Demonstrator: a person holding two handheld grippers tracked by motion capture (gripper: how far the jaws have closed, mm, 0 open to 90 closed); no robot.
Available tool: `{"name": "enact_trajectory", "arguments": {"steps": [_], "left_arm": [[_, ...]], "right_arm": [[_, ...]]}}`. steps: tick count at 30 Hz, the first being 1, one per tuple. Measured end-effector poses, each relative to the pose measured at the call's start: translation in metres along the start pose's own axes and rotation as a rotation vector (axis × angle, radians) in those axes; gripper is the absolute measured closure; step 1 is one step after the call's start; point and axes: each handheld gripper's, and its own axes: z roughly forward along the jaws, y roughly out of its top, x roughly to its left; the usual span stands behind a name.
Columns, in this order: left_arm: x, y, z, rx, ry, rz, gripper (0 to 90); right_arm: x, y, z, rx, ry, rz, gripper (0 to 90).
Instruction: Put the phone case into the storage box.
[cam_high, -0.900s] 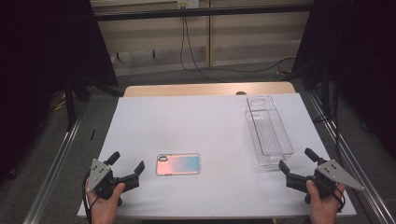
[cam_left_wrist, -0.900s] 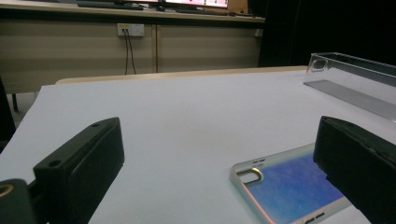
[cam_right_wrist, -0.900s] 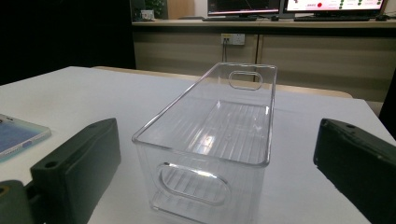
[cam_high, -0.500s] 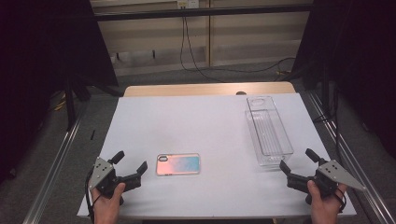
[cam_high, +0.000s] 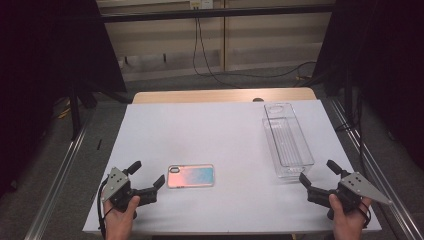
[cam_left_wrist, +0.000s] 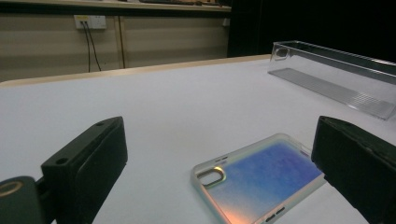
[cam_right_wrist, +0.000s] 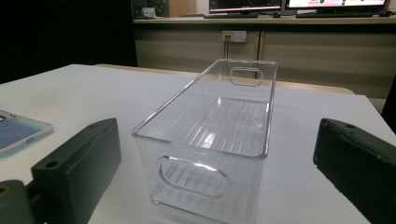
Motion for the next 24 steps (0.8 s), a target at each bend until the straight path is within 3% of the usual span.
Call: {"name": "enact_trajectory", "arguments": {"steps": [2,6,14,16,17,24], "left_arm": [[-0.001,0.000,0.005,0.026,-0.031,0.003,3.9],[-0.003,0.000,0.009,0.034,-0.033,-0.003,3.9],[-0.008,0.006,0.017,0.030,-0.049,0.031,2.2],[-0.010,0.010,0.020,0.016,-0.053,0.025,1.9],[-0.010,0.014,0.022,0.005,-0.048,0.043,1.9],[-0.011,0.021,0.029,-0.009,-0.041,0.033,1.9]], "right_arm": [[0.000,0.000,0.000,0.002,0.000,0.000,0.4],[-0.001,-0.001,0.001,0.005,0.000,0.003,0.4],[-0.001,-0.001,0.002,0.006,0.002,0.002,0.3],[-0.001,0.000,0.002,0.004,0.002,0.001,0.3],[-0.001,0.000,0.002,0.004,0.002,0.002,0.4],[-0.001,0.000,0.003,0.004,0.003,0.000,0.4]]}}
